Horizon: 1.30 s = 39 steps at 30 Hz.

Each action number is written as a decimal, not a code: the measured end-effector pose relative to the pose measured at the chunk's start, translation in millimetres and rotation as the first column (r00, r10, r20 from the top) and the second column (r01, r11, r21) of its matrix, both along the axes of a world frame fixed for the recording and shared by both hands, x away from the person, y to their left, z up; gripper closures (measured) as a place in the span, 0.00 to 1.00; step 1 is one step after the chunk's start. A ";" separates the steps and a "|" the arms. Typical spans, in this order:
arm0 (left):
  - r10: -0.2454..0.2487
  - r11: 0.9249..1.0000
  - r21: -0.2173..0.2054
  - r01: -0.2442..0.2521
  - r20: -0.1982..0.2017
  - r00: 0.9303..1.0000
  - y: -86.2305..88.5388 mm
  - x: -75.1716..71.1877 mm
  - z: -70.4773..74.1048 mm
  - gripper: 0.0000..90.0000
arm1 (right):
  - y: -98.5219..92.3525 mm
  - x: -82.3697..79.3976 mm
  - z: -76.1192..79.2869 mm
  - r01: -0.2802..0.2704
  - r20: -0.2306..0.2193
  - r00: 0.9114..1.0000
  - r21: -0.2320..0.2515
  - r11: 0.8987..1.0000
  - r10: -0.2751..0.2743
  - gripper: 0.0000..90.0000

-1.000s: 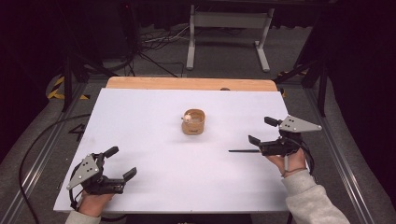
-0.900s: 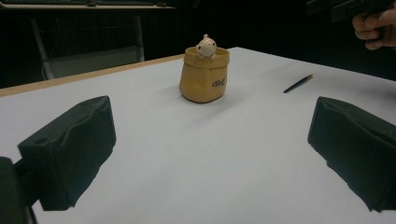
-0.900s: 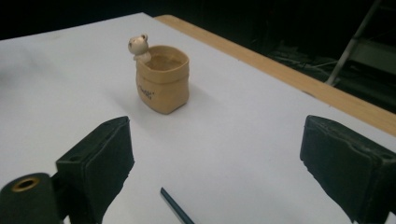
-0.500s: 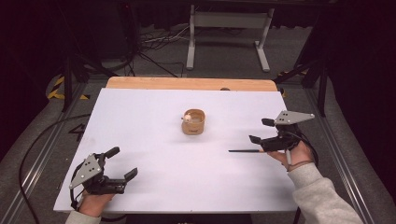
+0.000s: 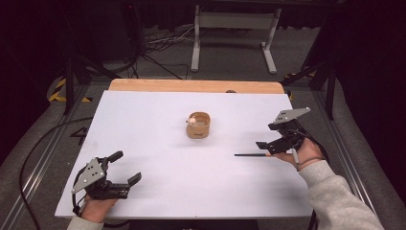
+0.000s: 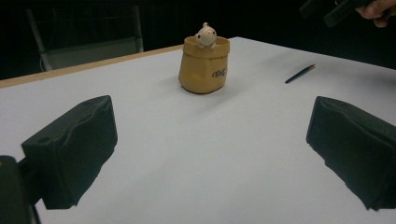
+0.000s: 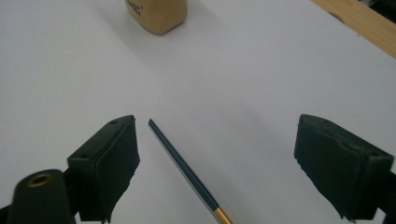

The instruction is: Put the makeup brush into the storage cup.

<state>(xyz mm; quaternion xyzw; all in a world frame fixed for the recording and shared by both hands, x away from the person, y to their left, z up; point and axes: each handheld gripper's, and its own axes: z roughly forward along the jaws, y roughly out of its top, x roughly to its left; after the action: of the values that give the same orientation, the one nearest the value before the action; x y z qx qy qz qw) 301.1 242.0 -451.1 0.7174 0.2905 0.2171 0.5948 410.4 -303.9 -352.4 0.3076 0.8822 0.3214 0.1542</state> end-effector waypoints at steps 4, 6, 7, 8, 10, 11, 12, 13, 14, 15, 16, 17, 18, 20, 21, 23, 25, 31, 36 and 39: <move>0.000 1.000 0.002 0.000 0.000 1.000 -0.4 0.1 -0.2 0.03 | 2.7 5.2 -1.9 -0.009 -0.030 1.000 -0.034 0.999 0.008 0.15; 0.000 1.000 0.003 0.000 0.000 1.000 -0.1 0.2 -0.1 0.03 | 4.5 8.9 -3.9 -0.018 -0.046 0.999 -0.057 0.998 0.015 0.15; -0.001 1.000 0.001 0.001 -0.002 1.000 -0.1 0.2 -0.1 0.03 | 5.6 10.5 -5.1 -0.020 -0.055 0.998 -0.067 0.998 0.017 0.14; -0.001 1.000 -0.001 0.001 -0.002 1.000 -0.1 0.3 -0.2 0.03 | 6.3 11.7 -5.7 -0.022 -0.062 0.998 -0.077 0.997 0.017 0.14; -0.002 1.000 0.000 0.002 -0.002 1.000 0.2 0.5 -0.1 0.03 | 8.5 15.0 -8.1 -0.028 -0.083 0.996 -0.097 0.995 0.020 0.14; -0.001 1.000 0.000 0.001 -0.002 1.000 0.3 0.5 -0.2 0.03 | 9.5 16.1 -9.3 -0.030 -0.094 0.995 -0.109 0.994 0.019 0.14; -0.001 1.000 0.003 0.001 -0.002 1.000 0.3 0.5 -0.2 0.03 | 10.4 17.4 -10.5 -0.035 -0.103 0.994 -0.119 0.992 0.022 0.15; -0.001 1.000 0.004 0.001 -0.002 1.000 0.3 0.5 -0.2 0.03 | 11.3 18.5 -11.6 -0.038 -0.115 0.993 -0.128 0.991 0.023 0.15; 0.000 1.000 0.003 0.000 -0.002 1.000 0.2 0.3 -0.2 0.03 | 11.8 19.5 -12.4 -0.041 -0.123 0.992 -0.135 0.990 0.025 0.15; -0.001 1.000 0.005 0.001 -0.002 1.000 0.2 0.3 -0.2 0.03 | 12.3 20.6 -13.5 -0.045 -0.132 0.991 -0.141 0.989 0.026 0.15; 0.000 1.000 0.005 0.000 -0.002 1.000 0.1 0.3 -0.3 0.03 | 12.7 21.7 -14.7 -0.048 -0.141 0.990 -0.147 0.988 0.027 0.15; 0.000 1.000 0.005 0.000 -0.002 1.000 0.1 0.3 -0.3 0.03 | 13.2 23.0 -16.3 -0.051 -0.149 0.988 -0.153 0.987 0.028 0.15; 0.000 1.000 0.009 0.000 -0.001 1.000 0.2 0.5 -0.3 0.03 | 13.4 23.9 -17.7 -0.055 -0.156 0.987 -0.157 0.986 0.031 0.15; 0.001 1.000 0.008 -0.001 -0.002 1.000 0.2 0.4 -0.3 0.03 | 13.6 25.5 -20.4 -0.056 -0.169 0.985 -0.162 0.985 0.028 0.15; 0.000 1.000 0.007 0.000 -0.003 1.000 0.2 0.4 -0.3 0.03 | 13.6 26.8 -22.4 -0.062 -0.180 0.983 -0.169 0.984 0.031 0.15; -0.001 1.000 0.009 0.001 -0.002 1.000 0.3 0.5 -0.3 0.03 | 13.5 28.5 -25.2 -0.069 -0.191 0.981 -0.180 0.981 0.033 0.15; -0.001 1.000 0.009 0.001 -0.002 1.000 0.3 0.6 -0.3 0.03 | 13.2 29.8 -27.2 -0.073 -0.200 0.979 -0.188 0.979 0.035 0.16; 0.004 1.000 0.011 -0.004 -0.004 1.000 0.6 0.7 -0.5 0.02 | 11.7 32.1 -31.8 -0.101 -0.223 0.973 -0.212 0.972 0.053 0.19; 0.004 1.000 0.013 -0.004 -0.007 1.000 0.3 0.5 -0.7 0.02 | 9.6 33.6 -36.3 -0.135 -0.245 0.967 -0.239 0.962 0.075 0.24; 0.006 1.000 0.013 -0.006 -0.006 1.000 -0.2 0.5 -1.0 0.02 | 8.1 35.4 -38.6 -0.153 -0.265 0.961 -0.252 0.956 0.084 0.26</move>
<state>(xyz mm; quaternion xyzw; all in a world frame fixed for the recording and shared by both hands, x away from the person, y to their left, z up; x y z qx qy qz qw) 301.6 241.9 -452.1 0.7208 0.2932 0.2187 0.5887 445.9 -295.7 -391.0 0.2681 0.9471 0.1653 0.0620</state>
